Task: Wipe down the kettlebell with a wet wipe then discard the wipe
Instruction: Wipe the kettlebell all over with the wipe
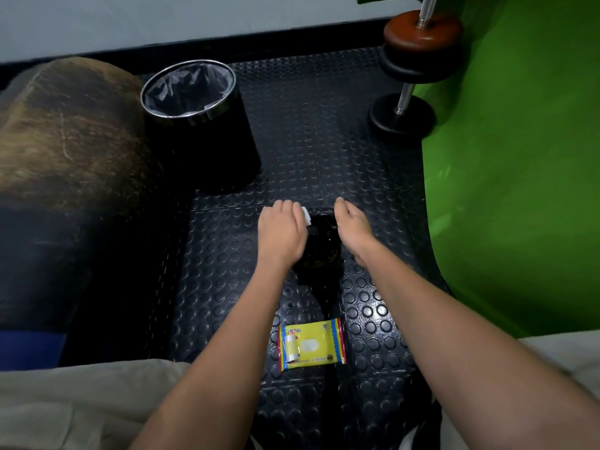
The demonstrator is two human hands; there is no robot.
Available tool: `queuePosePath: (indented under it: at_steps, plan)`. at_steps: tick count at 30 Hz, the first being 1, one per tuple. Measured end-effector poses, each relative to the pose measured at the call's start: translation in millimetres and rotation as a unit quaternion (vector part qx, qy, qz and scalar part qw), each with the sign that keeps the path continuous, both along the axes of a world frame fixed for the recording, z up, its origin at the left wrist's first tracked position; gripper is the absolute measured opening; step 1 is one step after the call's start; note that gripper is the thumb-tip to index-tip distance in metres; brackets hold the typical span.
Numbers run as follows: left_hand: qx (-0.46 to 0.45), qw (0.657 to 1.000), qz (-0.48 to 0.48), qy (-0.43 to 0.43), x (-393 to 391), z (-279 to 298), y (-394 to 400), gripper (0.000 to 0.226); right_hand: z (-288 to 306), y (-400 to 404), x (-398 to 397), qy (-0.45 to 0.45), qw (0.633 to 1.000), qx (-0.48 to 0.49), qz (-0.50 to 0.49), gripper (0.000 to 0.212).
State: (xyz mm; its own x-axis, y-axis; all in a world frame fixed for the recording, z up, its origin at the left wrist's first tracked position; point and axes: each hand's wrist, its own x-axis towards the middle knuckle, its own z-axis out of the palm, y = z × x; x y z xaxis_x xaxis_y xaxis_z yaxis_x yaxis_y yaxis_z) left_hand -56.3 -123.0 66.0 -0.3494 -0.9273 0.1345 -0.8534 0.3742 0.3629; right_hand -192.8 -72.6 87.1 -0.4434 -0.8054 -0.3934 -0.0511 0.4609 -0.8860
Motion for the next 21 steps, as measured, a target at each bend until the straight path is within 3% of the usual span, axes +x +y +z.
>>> queuePosePath:
  at_steps: [5, 10, 13, 16, 17, 18, 19, 21]
  plan:
    - [-0.051, 0.994, -0.004, 0.098, 12, -15, 15, 0.042, 3, 1, 0, -0.021, 1.0, 0.003, 0.018, 0.046]
    - [0.063, 0.944, 0.147, 0.289, 13, -19, 19, 0.034, 4, -3, 1, -0.012, 1.0, 0.008, 0.025, 0.05]
    - [0.175, 0.872, 0.232, 0.395, 9, -20, 13, 0.032, 5, -3, 0, -0.014, 0.999, 0.011, 0.028, 0.052]
    - [0.327, 0.742, 0.305, 0.5, 16, -23, 1, 0.045, 5, -3, 0, -0.019, 0.999, 0.01, 0.029, 0.052]
    - [0.371, 0.707, 0.316, 0.513, 19, -22, -1, 0.044, 5, -3, 0, -0.021, 0.999, 0.01, 0.03, 0.052]
    - [0.393, 0.694, 0.316, 0.513, 21, -20, -3, 0.041, 6, -3, 1, -0.022, 0.999, 0.01, 0.03, 0.052]
    - [0.4, 0.705, 0.31, 0.497, 22, -18, -4, 0.04, 7, -3, 1, -0.023, 0.999, 0.011, 0.029, 0.051]
    - [0.354, 0.775, 0.292, 0.434, 21, -10, -3, 0.034, 7, -2, 1, -0.023, 0.999, 0.011, 0.028, 0.051]
